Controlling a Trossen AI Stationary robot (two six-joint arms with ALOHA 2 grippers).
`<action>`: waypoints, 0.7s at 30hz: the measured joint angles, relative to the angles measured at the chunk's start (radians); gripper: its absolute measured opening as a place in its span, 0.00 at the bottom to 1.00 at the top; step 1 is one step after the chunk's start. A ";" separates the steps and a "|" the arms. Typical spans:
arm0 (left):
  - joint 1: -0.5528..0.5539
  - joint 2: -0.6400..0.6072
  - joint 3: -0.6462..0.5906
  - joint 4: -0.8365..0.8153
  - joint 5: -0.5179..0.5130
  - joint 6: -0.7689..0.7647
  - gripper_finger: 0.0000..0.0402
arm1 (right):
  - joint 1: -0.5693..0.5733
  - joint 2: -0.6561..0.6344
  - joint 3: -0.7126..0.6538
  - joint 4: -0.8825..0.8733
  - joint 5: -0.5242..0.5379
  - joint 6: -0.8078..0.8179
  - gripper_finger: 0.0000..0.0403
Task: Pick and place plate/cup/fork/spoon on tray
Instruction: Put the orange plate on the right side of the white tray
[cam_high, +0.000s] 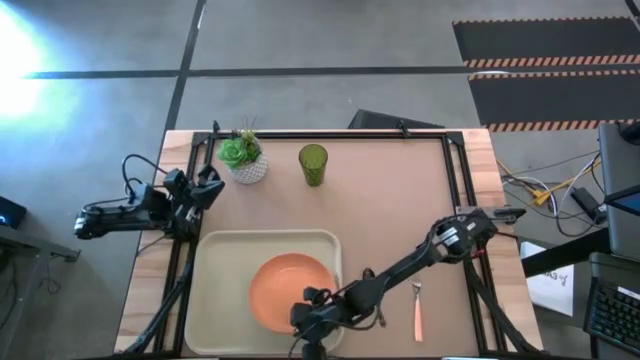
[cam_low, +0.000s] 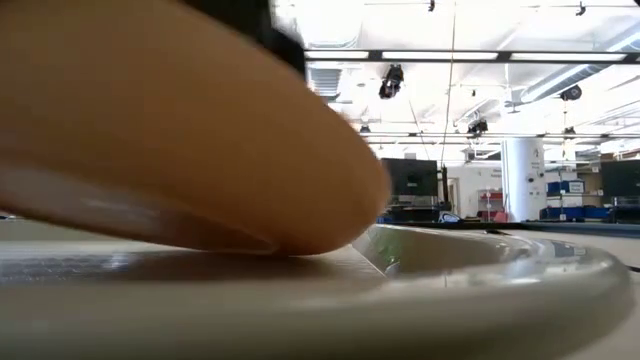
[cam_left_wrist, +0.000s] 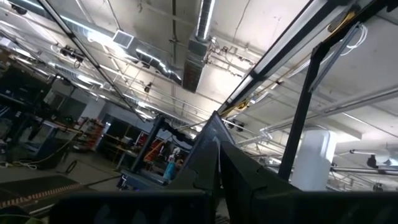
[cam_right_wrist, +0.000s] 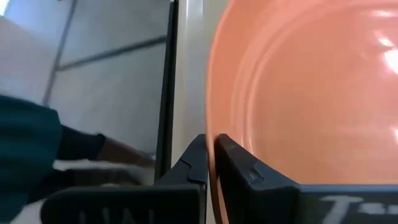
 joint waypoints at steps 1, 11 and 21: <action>0.000 -0.001 -0.001 -0.001 0.001 0.000 0.00 | -0.004 0.007 -0.001 0.020 -0.011 0.001 0.02; 0.000 0.000 -0.003 -0.081 0.004 -0.001 0.00 | -0.014 0.021 -0.003 0.039 -0.065 0.011 0.02; 0.000 -0.001 -0.001 -0.077 0.005 0.000 0.00 | -0.010 0.025 -0.060 0.060 -0.101 0.032 0.02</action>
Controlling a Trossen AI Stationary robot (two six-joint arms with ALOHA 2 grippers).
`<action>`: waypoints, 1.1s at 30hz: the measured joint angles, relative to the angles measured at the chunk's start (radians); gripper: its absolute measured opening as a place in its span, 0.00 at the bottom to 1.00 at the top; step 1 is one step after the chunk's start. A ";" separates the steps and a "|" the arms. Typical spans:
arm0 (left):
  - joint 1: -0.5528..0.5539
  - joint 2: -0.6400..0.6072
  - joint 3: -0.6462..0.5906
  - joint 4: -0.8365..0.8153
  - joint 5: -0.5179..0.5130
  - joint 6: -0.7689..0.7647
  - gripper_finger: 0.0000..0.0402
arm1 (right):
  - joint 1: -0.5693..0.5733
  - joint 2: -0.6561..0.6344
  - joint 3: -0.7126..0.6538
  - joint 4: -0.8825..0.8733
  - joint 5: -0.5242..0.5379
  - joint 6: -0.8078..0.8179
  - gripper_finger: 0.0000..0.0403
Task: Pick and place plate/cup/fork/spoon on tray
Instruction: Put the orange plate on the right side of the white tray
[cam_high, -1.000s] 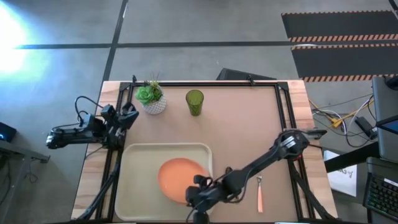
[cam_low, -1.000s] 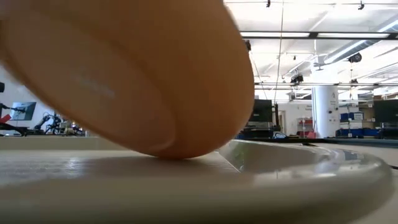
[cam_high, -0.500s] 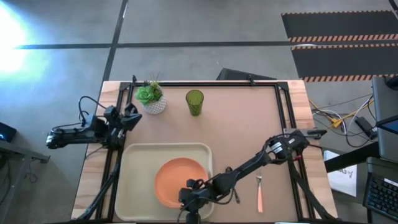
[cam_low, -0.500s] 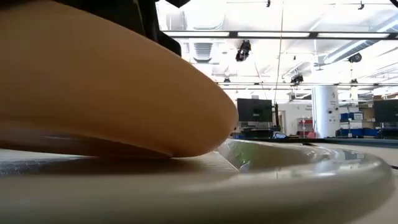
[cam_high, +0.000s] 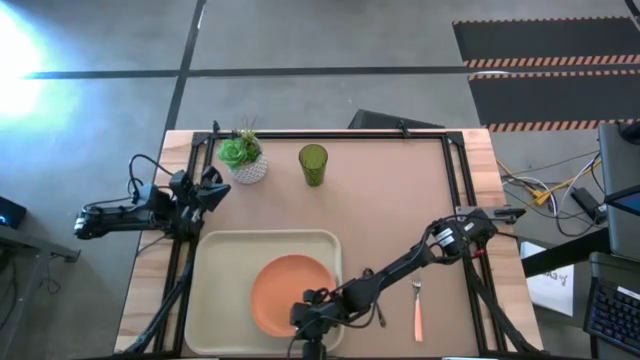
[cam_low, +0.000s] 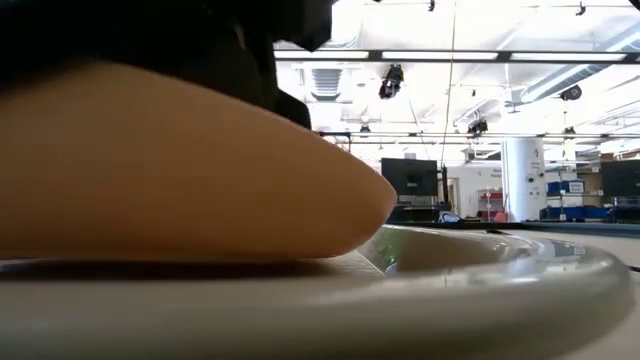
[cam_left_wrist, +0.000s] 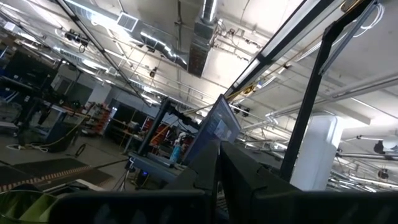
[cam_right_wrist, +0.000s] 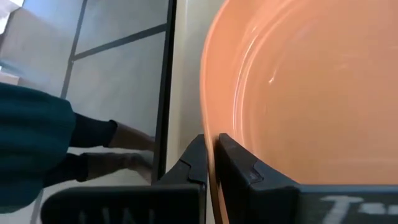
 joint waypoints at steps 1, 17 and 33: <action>0.000 0.001 0.000 0.000 0.000 0.000 0.00 | 0.000 0.000 -0.001 0.000 0.001 0.000 0.02; 0.000 0.001 0.000 -0.001 0.000 0.000 0.00 | -0.001 0.055 -0.010 0.175 -0.025 0.013 0.02; 0.000 0.001 -0.004 -0.019 0.000 0.000 0.00 | -0.041 0.103 -0.009 0.336 -0.034 0.013 0.02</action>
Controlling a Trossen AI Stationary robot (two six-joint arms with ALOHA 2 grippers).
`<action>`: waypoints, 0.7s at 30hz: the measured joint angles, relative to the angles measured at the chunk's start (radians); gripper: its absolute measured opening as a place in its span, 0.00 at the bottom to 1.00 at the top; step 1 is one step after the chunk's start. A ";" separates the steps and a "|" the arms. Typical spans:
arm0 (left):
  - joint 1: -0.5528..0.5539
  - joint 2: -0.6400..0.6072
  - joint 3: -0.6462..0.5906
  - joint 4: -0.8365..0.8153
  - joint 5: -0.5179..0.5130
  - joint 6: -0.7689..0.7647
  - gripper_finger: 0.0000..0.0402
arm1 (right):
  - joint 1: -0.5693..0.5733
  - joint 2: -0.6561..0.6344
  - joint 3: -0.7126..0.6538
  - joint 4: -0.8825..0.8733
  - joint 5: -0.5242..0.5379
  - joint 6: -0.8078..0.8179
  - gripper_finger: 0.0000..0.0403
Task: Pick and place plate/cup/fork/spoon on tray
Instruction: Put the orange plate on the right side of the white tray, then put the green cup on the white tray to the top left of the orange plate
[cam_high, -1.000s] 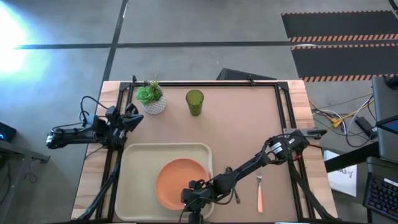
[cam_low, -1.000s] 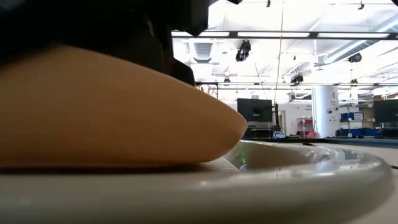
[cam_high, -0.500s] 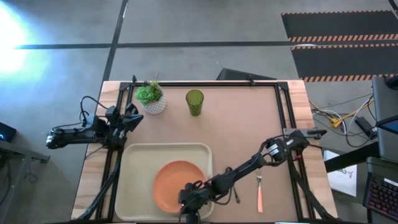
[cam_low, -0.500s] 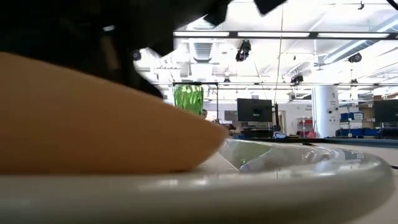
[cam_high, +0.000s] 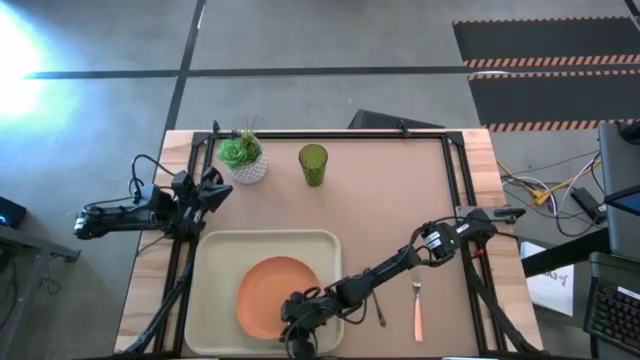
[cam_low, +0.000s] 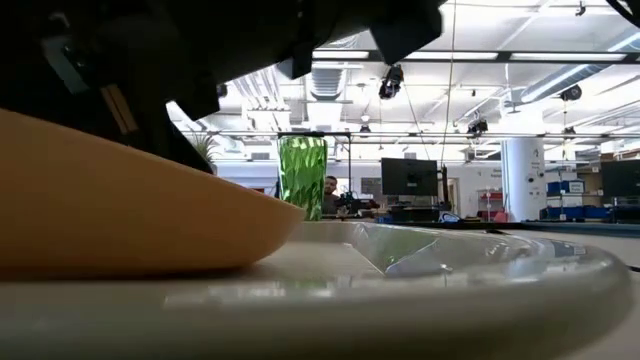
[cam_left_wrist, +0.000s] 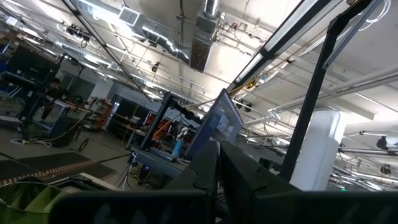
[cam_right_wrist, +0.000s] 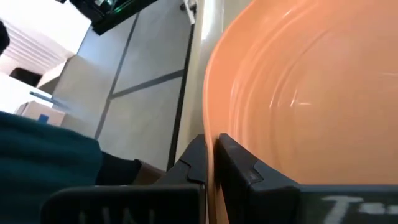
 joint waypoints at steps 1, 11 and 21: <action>0.000 0.000 0.000 0.000 0.000 0.000 0.00 | -0.001 0.000 0.000 0.000 -0.003 0.001 0.03; 0.000 0.000 -0.002 0.000 0.000 0.000 0.00 | 0.001 0.000 -0.001 -0.005 -0.015 0.045 0.18; 0.000 0.000 -0.010 0.000 0.000 0.000 0.00 | -0.003 -0.072 -0.004 -0.004 -0.015 0.014 0.28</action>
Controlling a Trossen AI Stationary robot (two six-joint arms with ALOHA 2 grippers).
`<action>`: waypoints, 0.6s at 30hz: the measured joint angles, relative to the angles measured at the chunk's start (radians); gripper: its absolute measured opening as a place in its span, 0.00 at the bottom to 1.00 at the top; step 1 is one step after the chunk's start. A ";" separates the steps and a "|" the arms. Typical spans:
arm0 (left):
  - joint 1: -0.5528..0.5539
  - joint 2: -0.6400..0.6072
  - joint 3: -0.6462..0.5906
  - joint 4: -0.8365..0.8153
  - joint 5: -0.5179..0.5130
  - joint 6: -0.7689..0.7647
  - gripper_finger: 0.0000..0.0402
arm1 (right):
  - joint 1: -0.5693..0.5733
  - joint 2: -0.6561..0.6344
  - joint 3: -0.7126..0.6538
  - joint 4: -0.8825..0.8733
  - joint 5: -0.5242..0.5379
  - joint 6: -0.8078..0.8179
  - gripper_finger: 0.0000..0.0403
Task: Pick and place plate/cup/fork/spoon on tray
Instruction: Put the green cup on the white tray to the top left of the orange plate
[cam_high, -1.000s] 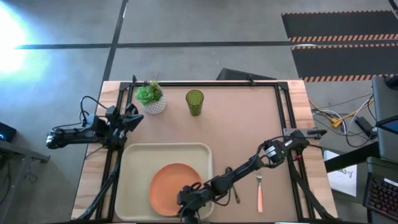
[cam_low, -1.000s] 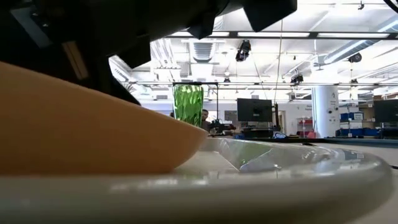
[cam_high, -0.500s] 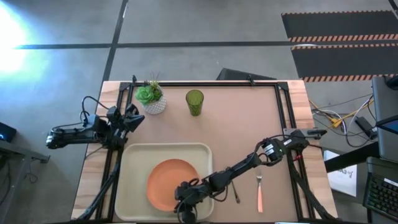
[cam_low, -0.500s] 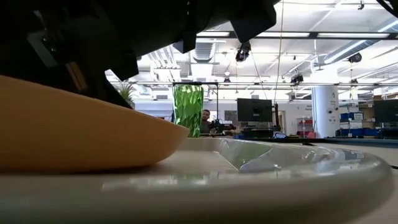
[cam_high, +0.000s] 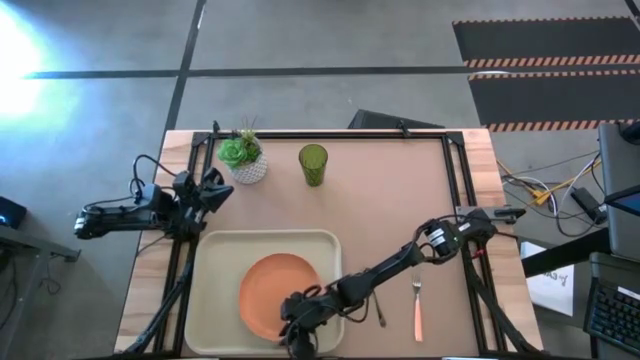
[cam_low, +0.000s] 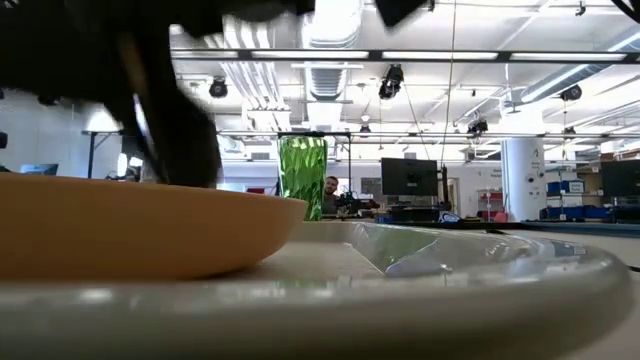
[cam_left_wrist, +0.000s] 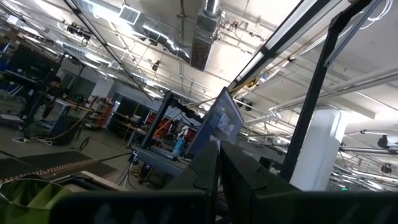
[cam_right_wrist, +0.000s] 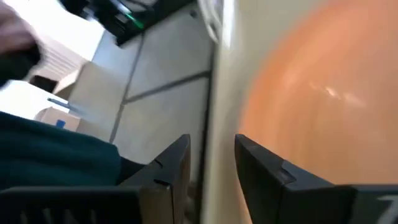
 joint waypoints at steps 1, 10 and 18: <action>0.000 0.000 -0.001 -0.001 0.000 0.000 0.00 | 0.000 -0.019 0.000 -0.011 0.001 -0.013 0.28; 0.000 -0.002 0.001 0.003 0.000 -0.001 0.00 | 0.000 -0.180 0.003 -0.552 0.138 -0.051 0.17; 0.000 0.058 0.048 -0.238 0.000 -0.027 0.00 | 0.004 -0.265 0.002 -0.691 0.261 -0.025 0.06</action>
